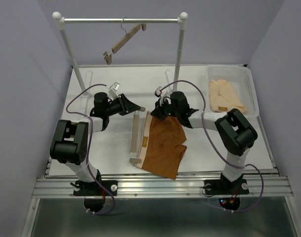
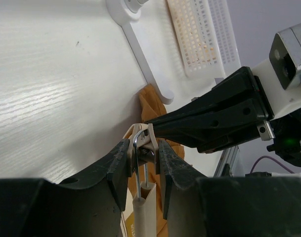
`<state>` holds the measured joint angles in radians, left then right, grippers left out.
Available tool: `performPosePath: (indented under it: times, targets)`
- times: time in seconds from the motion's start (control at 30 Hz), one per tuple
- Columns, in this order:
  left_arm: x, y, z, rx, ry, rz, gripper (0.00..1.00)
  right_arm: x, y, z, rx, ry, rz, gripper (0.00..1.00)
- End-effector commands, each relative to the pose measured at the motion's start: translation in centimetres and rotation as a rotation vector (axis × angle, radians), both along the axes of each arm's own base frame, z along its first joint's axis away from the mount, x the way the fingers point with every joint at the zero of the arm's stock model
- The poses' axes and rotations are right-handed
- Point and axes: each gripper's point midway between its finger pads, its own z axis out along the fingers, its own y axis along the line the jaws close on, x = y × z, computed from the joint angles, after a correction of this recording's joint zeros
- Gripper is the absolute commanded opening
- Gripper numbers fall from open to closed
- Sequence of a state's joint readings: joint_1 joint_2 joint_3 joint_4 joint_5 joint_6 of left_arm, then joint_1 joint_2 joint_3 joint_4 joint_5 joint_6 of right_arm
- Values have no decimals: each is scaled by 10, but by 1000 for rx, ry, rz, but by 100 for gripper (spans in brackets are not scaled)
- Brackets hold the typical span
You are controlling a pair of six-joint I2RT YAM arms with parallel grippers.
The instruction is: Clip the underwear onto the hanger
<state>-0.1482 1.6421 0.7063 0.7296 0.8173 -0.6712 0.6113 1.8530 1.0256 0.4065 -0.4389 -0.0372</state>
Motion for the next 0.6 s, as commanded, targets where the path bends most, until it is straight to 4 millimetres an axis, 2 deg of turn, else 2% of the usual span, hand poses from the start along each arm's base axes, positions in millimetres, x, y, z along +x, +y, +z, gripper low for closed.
performPosePath:
  times: [0.0,0.13,0.3,0.43,0.57]
  targets:
    - [2,-5,35,-43,-141,-62,0,5,18,50,136,-57,2,1]
    - [-2,-6,37,-48,-160,-90,0,-6,24,62,171,-42,61,1]
    - [-3,-7,38,-56,-174,-98,0,-20,24,60,157,-21,127,1]
    - [-3,-8,37,-58,-169,-102,0,-32,23,69,177,-32,172,1]
    - [-4,-8,38,-59,-175,-110,0,-32,22,78,191,-52,165,1]
